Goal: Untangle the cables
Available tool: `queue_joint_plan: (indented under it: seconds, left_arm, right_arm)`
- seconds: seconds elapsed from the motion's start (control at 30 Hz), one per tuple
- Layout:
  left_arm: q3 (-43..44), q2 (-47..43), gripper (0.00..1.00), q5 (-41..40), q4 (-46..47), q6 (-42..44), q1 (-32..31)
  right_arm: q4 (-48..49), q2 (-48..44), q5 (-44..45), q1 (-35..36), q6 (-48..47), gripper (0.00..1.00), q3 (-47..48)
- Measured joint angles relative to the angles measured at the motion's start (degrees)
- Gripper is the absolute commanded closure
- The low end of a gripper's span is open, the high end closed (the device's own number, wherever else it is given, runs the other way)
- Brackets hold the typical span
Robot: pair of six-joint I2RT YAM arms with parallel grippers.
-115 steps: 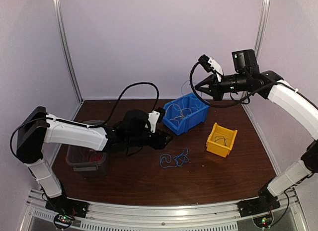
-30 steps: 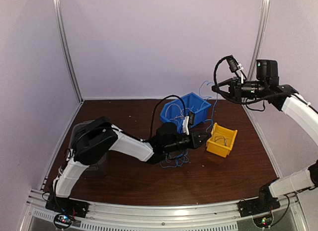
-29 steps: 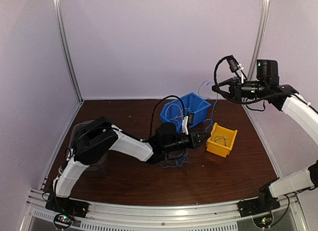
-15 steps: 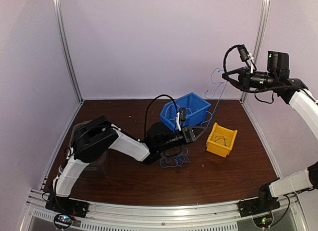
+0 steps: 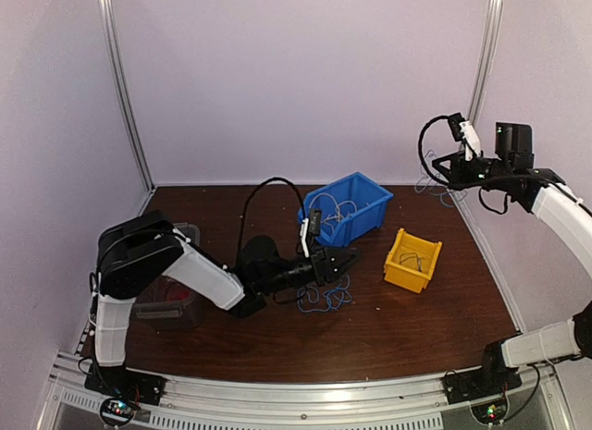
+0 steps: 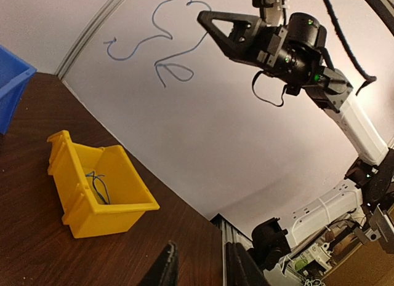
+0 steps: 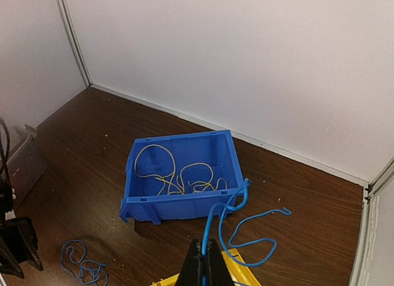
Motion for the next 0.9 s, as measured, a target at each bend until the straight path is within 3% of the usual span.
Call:
queue_joint_plan:
  seconds: [0.33, 0.67, 0.9]
  left_arm:
    - [-4.13, -10.69, 0.68, 0.02, -5.22, 8.02, 0.0]
    - [-6.51, -20.04, 0.68, -1.97, -16.33, 15.3, -0.02]
    - [-7.34, -23.19, 0.67, -4.74, -21.73, 18.78, -0.04]
  right_arm:
    - [-1.66, -4.92, 0.44, 0.0, -5.62, 1.0, -7.08]
    - [-2.19, -5.84, 0.52, 0.0, -7.69, 1.0, -15.63]
    - [-1.86, -5.53, 0.57, 0.0, -9.01, 1.0, -20.17]
